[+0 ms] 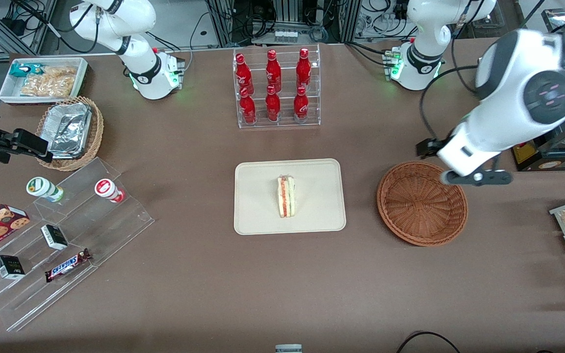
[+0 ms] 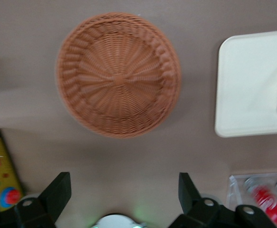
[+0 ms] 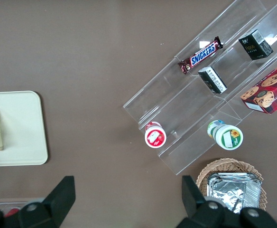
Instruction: Place sandwich from basket to tray
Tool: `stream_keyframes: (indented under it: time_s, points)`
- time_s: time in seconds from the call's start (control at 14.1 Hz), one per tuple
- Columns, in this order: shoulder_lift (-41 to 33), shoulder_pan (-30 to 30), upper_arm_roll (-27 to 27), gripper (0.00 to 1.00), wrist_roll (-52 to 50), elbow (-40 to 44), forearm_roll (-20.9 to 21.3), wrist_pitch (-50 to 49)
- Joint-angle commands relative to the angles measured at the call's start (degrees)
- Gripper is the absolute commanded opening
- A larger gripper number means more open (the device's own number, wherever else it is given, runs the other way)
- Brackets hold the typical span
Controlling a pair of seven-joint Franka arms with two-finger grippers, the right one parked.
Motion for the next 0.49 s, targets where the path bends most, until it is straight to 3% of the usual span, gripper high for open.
stream_keyframes:
  time_s: [0.0,0.42]
  points:
    - [-5.6,0.1,4.3,1.0,9.7,-2.1,-1.1,-1.8]
    - [-7.6,0.1,10.3,1.0,12.1,0.6,-1.0,-1.1]
